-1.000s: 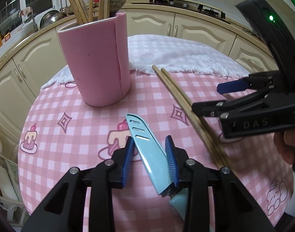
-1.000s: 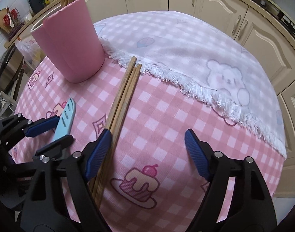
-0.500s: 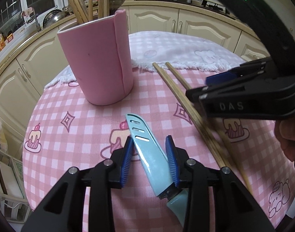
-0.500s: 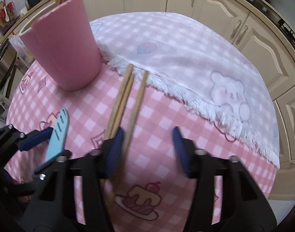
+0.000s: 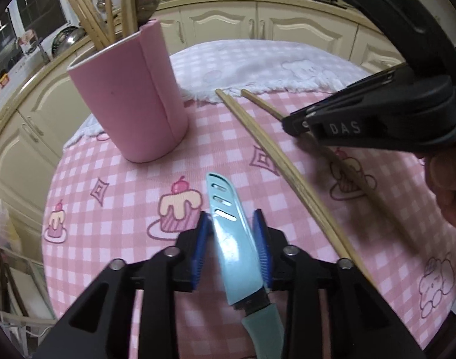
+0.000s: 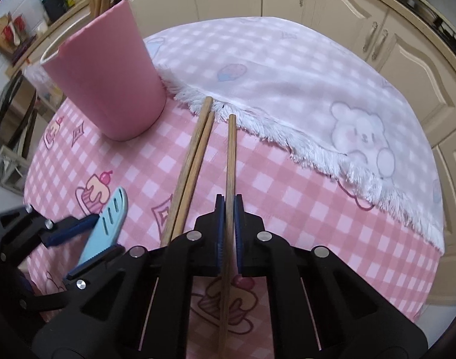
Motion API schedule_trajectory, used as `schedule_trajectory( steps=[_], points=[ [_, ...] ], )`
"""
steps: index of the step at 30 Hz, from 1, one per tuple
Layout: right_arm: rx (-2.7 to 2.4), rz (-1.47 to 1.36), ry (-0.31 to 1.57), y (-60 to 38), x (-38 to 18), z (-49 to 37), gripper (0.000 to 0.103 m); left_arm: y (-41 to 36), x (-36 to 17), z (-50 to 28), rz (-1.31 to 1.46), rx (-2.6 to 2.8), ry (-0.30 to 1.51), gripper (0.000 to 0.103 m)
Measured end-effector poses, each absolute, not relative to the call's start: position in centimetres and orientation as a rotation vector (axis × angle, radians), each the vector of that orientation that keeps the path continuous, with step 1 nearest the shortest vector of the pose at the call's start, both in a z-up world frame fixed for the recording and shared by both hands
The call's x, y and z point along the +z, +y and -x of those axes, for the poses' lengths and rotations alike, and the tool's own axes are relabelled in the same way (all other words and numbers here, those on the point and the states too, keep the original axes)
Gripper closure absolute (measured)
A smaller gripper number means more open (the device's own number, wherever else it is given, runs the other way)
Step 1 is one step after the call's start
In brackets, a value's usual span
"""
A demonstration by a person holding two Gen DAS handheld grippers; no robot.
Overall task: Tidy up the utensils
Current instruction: 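Lift knife and chopstick over the pink cup and lower them inside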
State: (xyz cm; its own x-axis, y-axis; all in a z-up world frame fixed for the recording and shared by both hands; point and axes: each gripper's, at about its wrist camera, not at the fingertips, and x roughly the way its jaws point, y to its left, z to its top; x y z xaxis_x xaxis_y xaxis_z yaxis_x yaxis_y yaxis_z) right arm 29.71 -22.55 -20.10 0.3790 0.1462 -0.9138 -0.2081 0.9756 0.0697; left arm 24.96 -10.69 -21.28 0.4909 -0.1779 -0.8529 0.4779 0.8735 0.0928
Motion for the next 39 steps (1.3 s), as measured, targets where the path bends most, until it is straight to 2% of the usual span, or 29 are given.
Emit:
schedule_trajectory(
  steps=[2, 3, 7, 22, 39],
  points=[
    [0.221, 0.095, 1.152, -22.1, -20.1, -30.0, 0.096, -10.8, -21.4, -25.1, -0.337, -0.414, 0.973, 0.069],
    [0.220, 0.112, 1.139, -21.9, -20.2, -30.1, 0.096, -10.7, -21.4, -25.1, -0.315, -0.432, 0.976, 0.077],
    [0.255, 0.030, 1.111, -22.7, -19.9, -29.2, 0.098, -9.8, -20.9, -25.0, -0.243, -0.454, 0.966, 0.080],
    [0.308, -0.254, 0.807, -29.0, -12.7, -24.4, 0.098, -5.8, -14.3, -22.9, -0.044, -0.487, 0.673, 0.081],
    [0.343, -0.256, 0.629, -28.2, -7.5, -23.5, 0.098, -3.4, -8.4, -22.3, 0.054, -0.495, 0.467, 0.082]
  ],
)
